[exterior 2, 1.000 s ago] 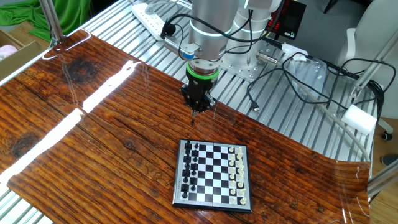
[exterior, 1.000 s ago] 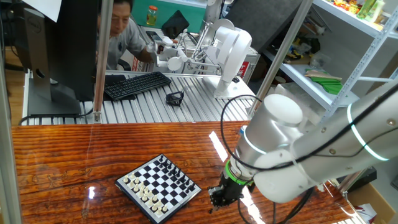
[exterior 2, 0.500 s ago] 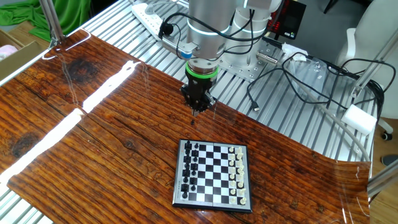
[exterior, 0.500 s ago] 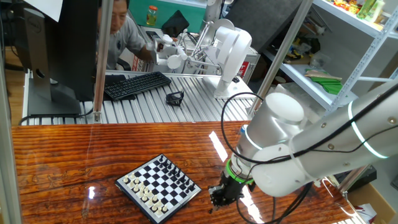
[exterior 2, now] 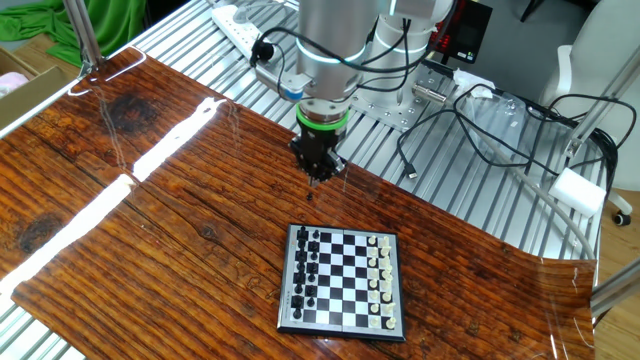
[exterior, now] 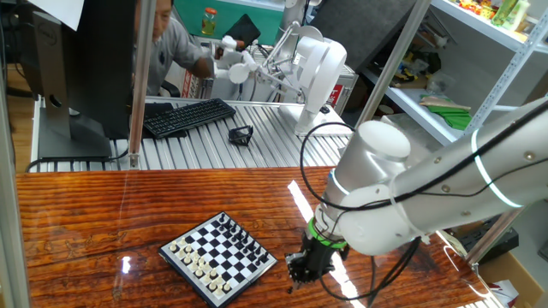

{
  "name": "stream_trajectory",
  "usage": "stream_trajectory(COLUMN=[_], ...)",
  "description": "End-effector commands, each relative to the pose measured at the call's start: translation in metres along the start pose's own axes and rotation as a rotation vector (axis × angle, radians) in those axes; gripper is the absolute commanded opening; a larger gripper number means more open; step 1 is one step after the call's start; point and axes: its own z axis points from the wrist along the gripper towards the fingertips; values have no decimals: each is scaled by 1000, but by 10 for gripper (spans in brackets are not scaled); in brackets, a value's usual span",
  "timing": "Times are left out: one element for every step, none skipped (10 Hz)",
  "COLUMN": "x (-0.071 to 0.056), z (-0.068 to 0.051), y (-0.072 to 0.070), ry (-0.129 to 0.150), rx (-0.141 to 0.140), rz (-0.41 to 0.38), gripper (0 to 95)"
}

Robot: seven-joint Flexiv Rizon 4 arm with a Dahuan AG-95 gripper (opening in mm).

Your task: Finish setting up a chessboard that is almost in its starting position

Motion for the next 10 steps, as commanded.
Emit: stream_trajectory(x=[1, 1, 1, 1, 1, 1, 1, 1, 1, 1], z=[0, 0, 0, 0, 0, 0, 0, 0, 0, 0], y=[0, 0, 0, 0, 0, 0, 0, 0, 0, 0], ry=[34, 40, 47, 61, 68, 71, 75, 84, 96, 97], rx=[41, 55, 70, 82, 75, 50, 45, 61, 71, 75], rz=[-1, -4, -4, 11, 32, 81, 98, 95, 80, 75], gripper=[0, 0, 0, 0, 0, 0, 0, 0, 0, 0])
